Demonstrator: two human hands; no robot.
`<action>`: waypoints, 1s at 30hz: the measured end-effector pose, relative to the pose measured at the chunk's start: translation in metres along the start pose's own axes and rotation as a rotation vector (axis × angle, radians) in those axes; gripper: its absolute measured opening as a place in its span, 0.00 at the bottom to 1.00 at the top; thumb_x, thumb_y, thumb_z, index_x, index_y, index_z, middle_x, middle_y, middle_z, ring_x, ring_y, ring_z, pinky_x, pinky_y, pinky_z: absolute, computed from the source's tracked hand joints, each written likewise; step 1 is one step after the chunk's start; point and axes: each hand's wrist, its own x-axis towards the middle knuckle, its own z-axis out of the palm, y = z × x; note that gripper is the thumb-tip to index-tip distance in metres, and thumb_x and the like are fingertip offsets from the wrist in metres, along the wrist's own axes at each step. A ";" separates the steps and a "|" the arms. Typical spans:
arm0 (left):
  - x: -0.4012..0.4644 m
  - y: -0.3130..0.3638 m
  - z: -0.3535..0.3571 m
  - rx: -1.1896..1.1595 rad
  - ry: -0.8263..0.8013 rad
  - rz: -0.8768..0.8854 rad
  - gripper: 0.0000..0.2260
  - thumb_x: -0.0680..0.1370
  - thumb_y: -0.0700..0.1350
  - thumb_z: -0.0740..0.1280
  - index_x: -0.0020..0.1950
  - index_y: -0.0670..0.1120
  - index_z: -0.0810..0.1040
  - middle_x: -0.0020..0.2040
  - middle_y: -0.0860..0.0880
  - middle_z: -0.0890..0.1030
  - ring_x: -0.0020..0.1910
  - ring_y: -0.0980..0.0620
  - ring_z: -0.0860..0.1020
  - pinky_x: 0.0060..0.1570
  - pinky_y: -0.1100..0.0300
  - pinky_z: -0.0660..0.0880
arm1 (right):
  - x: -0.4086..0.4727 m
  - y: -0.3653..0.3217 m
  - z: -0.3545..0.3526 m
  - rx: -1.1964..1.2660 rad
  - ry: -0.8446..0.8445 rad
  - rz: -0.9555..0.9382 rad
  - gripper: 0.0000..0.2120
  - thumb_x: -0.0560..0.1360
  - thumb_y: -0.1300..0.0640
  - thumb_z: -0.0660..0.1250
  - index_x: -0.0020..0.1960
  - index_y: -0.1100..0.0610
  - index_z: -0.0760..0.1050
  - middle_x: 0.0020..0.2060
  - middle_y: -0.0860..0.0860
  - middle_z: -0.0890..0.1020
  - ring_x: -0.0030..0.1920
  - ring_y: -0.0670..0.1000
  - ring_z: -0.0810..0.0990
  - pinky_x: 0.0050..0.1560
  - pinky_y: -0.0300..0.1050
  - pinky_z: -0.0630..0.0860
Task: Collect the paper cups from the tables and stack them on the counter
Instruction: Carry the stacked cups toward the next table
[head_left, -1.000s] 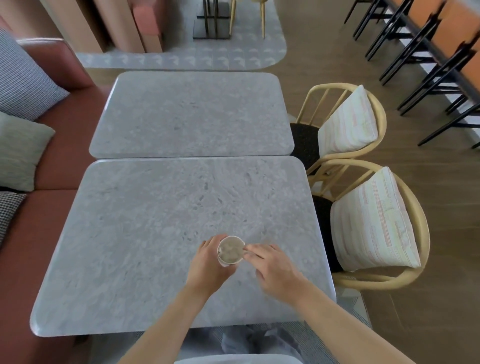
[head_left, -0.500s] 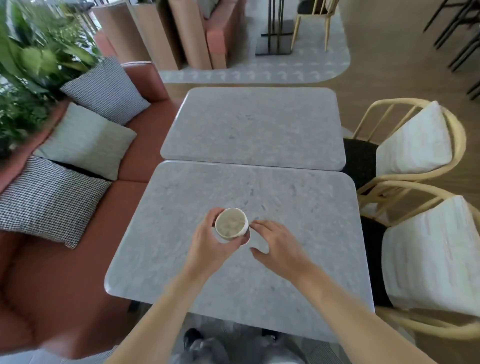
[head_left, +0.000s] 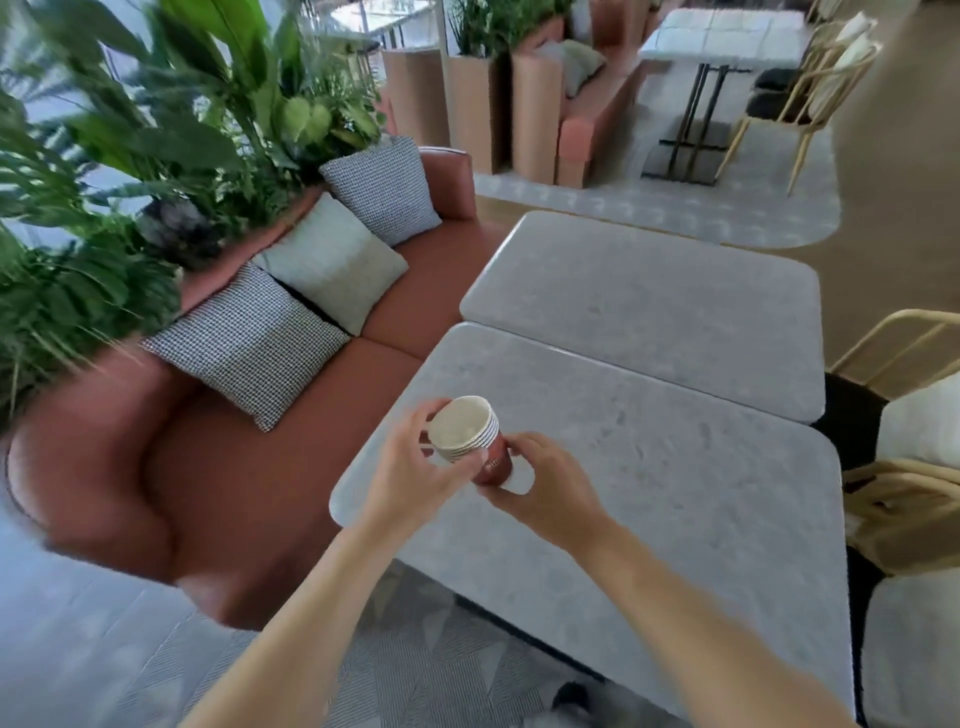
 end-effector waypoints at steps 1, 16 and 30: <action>-0.005 -0.005 -0.015 -0.006 0.016 -0.010 0.27 0.73 0.46 0.82 0.69 0.55 0.75 0.62 0.60 0.79 0.61 0.63 0.78 0.61 0.55 0.80 | 0.001 -0.014 0.010 0.002 -0.010 -0.014 0.23 0.70 0.43 0.80 0.61 0.52 0.82 0.54 0.44 0.83 0.54 0.45 0.80 0.58 0.40 0.76; -0.101 -0.098 -0.229 -0.178 0.265 -0.019 0.27 0.69 0.61 0.78 0.66 0.59 0.79 0.58 0.63 0.84 0.55 0.58 0.85 0.52 0.62 0.83 | 0.004 -0.212 0.143 -0.039 -0.170 -0.209 0.23 0.69 0.40 0.79 0.60 0.48 0.81 0.51 0.40 0.82 0.51 0.43 0.80 0.55 0.38 0.77; -0.191 -0.179 -0.357 -0.142 0.687 -0.177 0.34 0.67 0.65 0.76 0.69 0.52 0.80 0.58 0.57 0.85 0.56 0.56 0.84 0.52 0.62 0.82 | 0.021 -0.348 0.274 0.120 -0.486 -0.471 0.24 0.66 0.48 0.85 0.58 0.54 0.83 0.47 0.46 0.85 0.47 0.47 0.83 0.52 0.50 0.81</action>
